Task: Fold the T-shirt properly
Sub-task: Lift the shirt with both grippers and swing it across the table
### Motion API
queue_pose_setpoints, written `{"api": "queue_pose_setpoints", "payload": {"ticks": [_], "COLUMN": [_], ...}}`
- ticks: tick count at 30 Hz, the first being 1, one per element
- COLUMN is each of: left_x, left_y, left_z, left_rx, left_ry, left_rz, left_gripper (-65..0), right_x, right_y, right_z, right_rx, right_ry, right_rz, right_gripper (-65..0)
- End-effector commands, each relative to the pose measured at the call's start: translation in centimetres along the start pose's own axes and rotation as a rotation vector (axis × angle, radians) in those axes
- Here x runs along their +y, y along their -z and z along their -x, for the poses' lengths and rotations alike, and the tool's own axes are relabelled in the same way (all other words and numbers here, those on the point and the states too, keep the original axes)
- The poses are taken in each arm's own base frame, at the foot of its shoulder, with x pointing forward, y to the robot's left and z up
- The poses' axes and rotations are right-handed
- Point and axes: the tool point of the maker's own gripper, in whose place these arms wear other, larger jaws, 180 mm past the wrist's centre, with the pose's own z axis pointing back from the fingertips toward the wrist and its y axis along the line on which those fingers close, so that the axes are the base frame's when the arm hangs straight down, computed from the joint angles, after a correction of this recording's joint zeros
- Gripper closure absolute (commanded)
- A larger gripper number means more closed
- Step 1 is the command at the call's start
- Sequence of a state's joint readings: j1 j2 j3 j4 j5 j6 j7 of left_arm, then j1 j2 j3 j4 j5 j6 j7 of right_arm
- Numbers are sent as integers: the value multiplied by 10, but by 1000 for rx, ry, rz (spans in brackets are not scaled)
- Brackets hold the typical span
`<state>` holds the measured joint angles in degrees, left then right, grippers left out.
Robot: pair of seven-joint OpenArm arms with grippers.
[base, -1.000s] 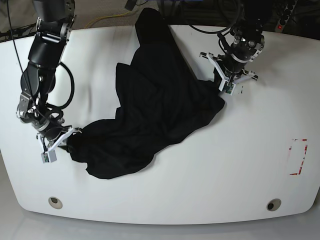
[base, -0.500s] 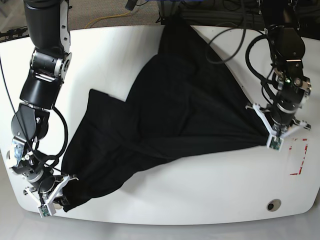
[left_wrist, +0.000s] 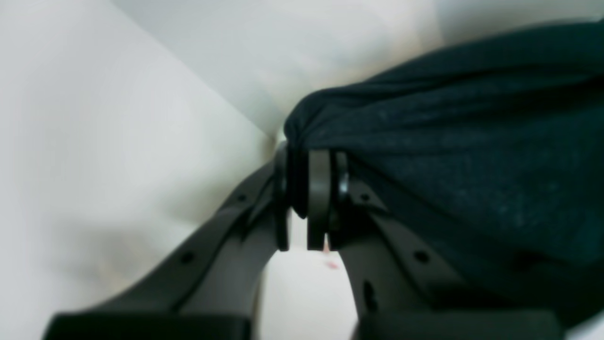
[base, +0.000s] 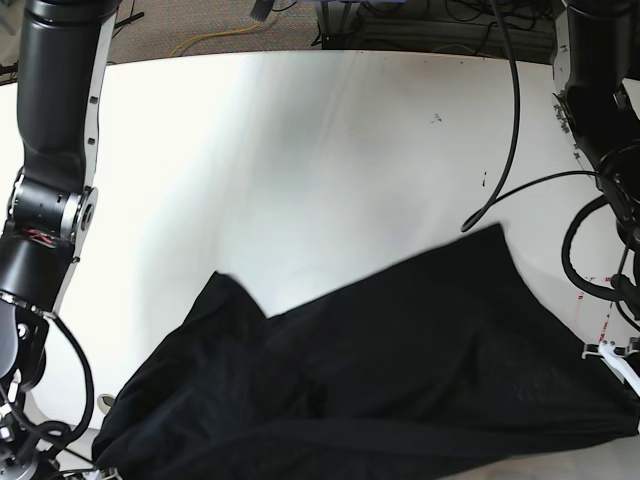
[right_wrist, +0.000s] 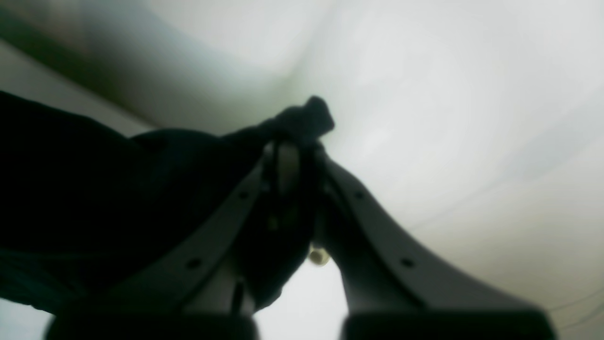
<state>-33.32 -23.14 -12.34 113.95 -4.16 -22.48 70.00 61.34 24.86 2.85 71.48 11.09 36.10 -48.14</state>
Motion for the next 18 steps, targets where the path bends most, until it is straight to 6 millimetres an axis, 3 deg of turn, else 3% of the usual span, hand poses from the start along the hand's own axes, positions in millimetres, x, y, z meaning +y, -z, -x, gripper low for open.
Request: {"api": "queue_pose_setpoints", "payload": {"ticks": [1,4,7,13,16,18], "left_x": [43,59,60,32,15,4], "left_y": [-13,-19,-19,-10,-9,-10], "left_z": [-36,-45,-43,4,45,72], "left_rx": [-96,-113,-104,10,103,164], "left_ry": [10,44,78,131,179,205], "left_rz": [-110,-146,-147,-72,-15,21], "left_gripper": [-3,-3,-3,-3,-1,-1], "right_x": [-38,-48,-49,-31,-14,1], "right_y": [-27,-36,-36,-34,-35,-39], "right_z": [-62,-71,-61,0,38,76], "right_rx": [-98,-64,-20,88,158,214], "right_ry": [-20,-22,-12,-12,-17,-1], "right_rz": [89,108,108,71,57,43], "right_gripper": [0,0,0,0,0,0]}}
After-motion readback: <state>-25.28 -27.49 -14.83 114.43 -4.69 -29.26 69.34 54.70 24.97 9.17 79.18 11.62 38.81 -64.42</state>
